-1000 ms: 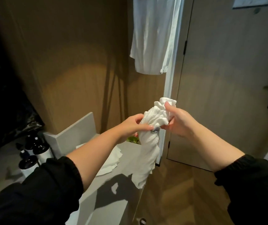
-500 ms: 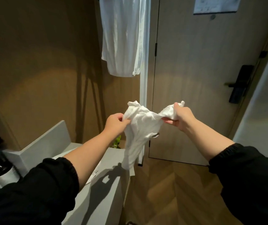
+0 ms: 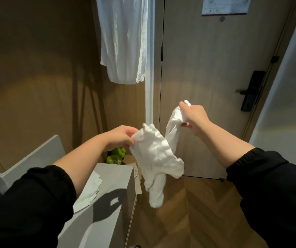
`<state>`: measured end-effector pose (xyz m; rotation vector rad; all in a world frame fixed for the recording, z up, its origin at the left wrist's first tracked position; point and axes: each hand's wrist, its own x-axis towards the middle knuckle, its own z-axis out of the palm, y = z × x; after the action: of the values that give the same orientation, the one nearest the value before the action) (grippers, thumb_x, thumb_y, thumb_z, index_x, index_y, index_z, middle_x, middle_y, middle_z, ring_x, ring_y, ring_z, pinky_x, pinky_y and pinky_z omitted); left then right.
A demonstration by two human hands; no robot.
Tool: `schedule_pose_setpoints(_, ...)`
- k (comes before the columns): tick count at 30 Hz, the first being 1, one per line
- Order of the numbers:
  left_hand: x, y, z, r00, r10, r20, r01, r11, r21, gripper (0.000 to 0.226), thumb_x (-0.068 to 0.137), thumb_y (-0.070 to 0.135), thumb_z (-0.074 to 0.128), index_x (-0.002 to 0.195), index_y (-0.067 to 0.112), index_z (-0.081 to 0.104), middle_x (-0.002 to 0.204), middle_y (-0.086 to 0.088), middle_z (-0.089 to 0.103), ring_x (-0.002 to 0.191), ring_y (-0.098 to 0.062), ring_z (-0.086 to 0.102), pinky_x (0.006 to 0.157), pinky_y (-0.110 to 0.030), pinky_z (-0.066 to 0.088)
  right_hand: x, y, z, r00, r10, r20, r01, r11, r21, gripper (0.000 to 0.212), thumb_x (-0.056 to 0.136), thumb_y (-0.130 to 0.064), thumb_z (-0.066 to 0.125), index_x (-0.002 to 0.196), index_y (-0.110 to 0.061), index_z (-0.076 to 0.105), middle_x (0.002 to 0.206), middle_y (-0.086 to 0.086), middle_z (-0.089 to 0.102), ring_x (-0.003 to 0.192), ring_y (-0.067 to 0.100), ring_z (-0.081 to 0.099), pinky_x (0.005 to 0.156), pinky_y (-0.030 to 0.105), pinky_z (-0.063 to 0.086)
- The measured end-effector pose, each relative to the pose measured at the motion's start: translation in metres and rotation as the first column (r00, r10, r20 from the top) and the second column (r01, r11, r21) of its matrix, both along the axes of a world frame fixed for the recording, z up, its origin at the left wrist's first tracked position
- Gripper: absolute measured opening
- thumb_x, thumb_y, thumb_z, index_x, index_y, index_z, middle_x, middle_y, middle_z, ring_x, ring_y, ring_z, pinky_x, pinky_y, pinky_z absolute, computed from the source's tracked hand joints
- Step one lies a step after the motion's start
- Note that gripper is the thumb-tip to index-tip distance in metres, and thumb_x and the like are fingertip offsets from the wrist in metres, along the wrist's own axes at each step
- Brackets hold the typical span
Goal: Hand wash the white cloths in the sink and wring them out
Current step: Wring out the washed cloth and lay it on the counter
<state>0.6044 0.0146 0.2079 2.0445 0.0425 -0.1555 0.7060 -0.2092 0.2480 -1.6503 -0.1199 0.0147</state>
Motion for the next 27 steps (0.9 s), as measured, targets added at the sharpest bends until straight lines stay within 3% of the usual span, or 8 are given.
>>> schedule_pose_setpoints(4,-0.002,-0.018,0.011,0.960,-0.236,-0.148,0.185,0.937,-0.295,0.060,0.090,0.016,0.060,0.140,0.036,0.032,0.136,0.003,0.051,0.124,-0.020,0.053,0.102,-0.041,0.045,-0.012,0.019,0.001,0.990,0.120,-0.077,-0.106,0.981,0.161,0.032,0.091,-0.024,0.061,0.114,-0.002,0.061,0.095,0.004,0.062,0.074,0.015,0.062,0.072,0.033,0.058)
schedule_pose_setpoints(7,0.003,-0.056,0.001,0.991,-0.116,-0.062,0.106,0.983,-0.149,0.071,0.080,0.054,0.069,0.139,0.041,0.031,0.132,0.008,0.051,0.120,-0.017,0.053,0.103,-0.046,0.044,-0.020,0.027,0.010,0.988,0.136,-0.073,-0.109,0.950,0.291,0.029,0.092,-0.025,0.061,0.107,0.001,0.062,0.092,0.012,0.064,0.079,0.021,0.064,0.087,0.038,0.054)
schedule_pose_setpoints(10,0.008,-0.081,-0.024,0.990,0.086,0.107,-0.093,0.994,0.061,0.059,0.080,0.040,0.073,0.129,0.027,0.043,0.112,0.008,0.057,0.103,-0.014,0.058,0.086,-0.029,0.051,-0.024,0.025,0.040,0.990,0.133,-0.041,-0.095,0.862,0.498,0.024,0.093,-0.021,0.061,0.098,0.002,0.059,0.085,0.012,0.064,0.072,0.021,0.067,0.079,0.038,0.057)
schedule_pose_setpoints(14,0.011,-0.079,-0.048,0.960,0.251,0.126,-0.259,0.965,0.048,0.015,0.091,0.023,0.059,0.104,0.015,0.062,0.096,-0.004,0.063,0.097,-0.025,0.062,0.085,-0.035,0.053,-0.026,0.016,0.060,0.993,0.108,-0.046,-0.059,0.801,0.596,0.018,0.094,-0.017,0.060,0.089,0.000,0.055,0.090,0.012,0.062,0.077,0.022,0.067,0.073,0.040,0.058)
schedule_pose_setpoints(18,0.003,-0.059,-0.054,0.970,0.226,0.093,-0.195,0.946,-0.260,0.041,0.085,0.031,0.070,0.119,0.019,0.051,0.113,-0.002,0.058,0.102,-0.016,0.060,0.082,-0.026,0.052,-0.023,0.011,0.050,0.982,0.146,-0.120,-0.027,0.740,0.672,0.017,0.093,-0.016,0.062,0.086,-0.003,0.055,0.098,0.014,0.063,0.084,0.026,0.065,0.078,0.043,0.057)
schedule_pose_setpoints(21,-0.001,-0.054,-0.075,0.994,0.107,0.005,-0.096,0.907,-0.410,0.070,0.074,0.031,0.080,0.133,0.022,0.043,0.128,-0.001,0.057,0.118,-0.017,0.056,0.102,-0.034,0.046,-0.027,0.014,0.052,0.969,0.212,-0.127,-0.056,0.690,0.722,0.014,0.093,-0.014,0.062,0.086,-0.003,0.055,0.093,0.014,0.063,0.081,0.026,0.065,0.076,0.044,0.057)
schedule_pose_setpoints(24,0.005,-0.077,-0.079,0.988,0.150,-0.045,-0.157,0.933,-0.323,0.046,0.084,0.028,0.069,0.126,0.016,0.058,0.118,-0.005,0.066,0.113,-0.023,0.060,0.105,-0.045,0.044,-0.027,0.017,0.050,0.967,0.232,-0.101,-0.080,0.660,0.747,0.017,0.094,-0.015,0.061,0.085,-0.002,0.057,0.085,0.013,0.063,0.074,0.022,0.064,0.074,0.041,0.059)
schedule_pose_setpoints(27,0.011,-0.087,-0.048,0.978,0.202,-0.053,-0.202,0.853,-0.481,0.039,0.095,0.032,0.055,0.130,0.015,0.055,0.117,-0.013,0.065,0.109,-0.030,0.062,0.098,-0.049,0.049,-0.011,0.007,0.032,0.941,0.338,-0.002,-0.264,0.739,0.620,0.041,0.090,-0.035,0.063,0.107,0.002,0.059,0.101,0.013,0.063,0.096,0.025,0.065,0.096,0.040,0.052)
